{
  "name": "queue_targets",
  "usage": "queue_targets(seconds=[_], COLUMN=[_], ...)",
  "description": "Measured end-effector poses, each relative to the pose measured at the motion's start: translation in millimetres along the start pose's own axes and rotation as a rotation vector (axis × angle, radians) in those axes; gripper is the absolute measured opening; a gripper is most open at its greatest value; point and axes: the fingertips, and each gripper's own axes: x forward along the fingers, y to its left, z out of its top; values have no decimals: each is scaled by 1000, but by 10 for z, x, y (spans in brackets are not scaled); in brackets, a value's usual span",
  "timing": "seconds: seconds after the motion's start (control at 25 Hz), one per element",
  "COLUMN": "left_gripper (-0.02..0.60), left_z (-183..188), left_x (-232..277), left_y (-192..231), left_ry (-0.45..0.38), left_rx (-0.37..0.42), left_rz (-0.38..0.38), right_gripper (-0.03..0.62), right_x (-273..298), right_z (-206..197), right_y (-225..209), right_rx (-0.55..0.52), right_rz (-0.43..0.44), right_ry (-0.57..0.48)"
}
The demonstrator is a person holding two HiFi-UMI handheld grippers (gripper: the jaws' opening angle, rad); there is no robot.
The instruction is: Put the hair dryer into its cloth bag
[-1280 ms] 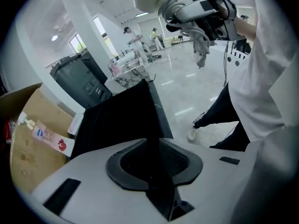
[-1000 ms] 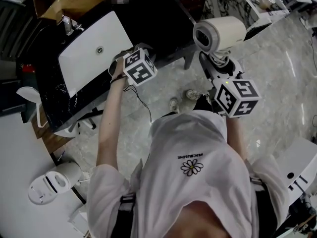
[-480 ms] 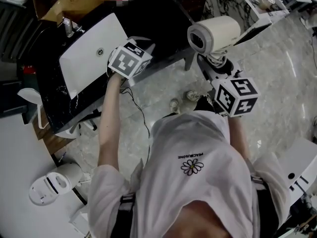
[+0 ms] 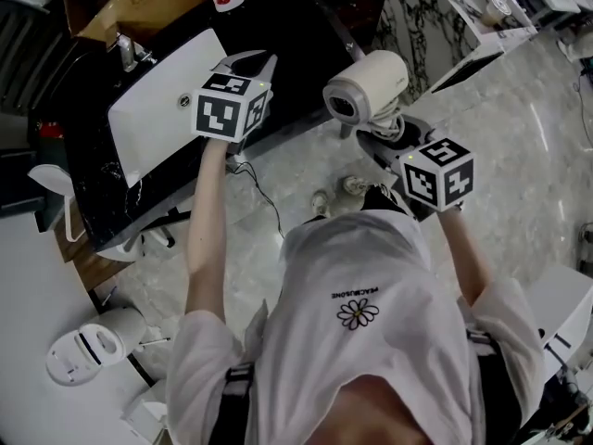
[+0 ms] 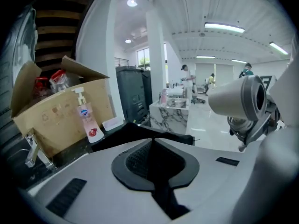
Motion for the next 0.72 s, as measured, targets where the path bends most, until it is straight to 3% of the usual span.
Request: queue_targets(seconds=[0.24,0.48,0.72], left_gripper=[26,26,26], left_z=[32,93,105], left_x=[30,1,-8], left_y=[-10,-35,-83], left_ry=[-22,-54,-73], left_rx=[-37,-15,-9], left_rz=[23,25,27], right_gripper=[209,209,209], right_x=[120,211,385], right_z=[-213,-448,-646], right_y=[248,453,308], right_rx=[17,64,112], right_rz=[229,534,598], right_ry=[154,364,571])
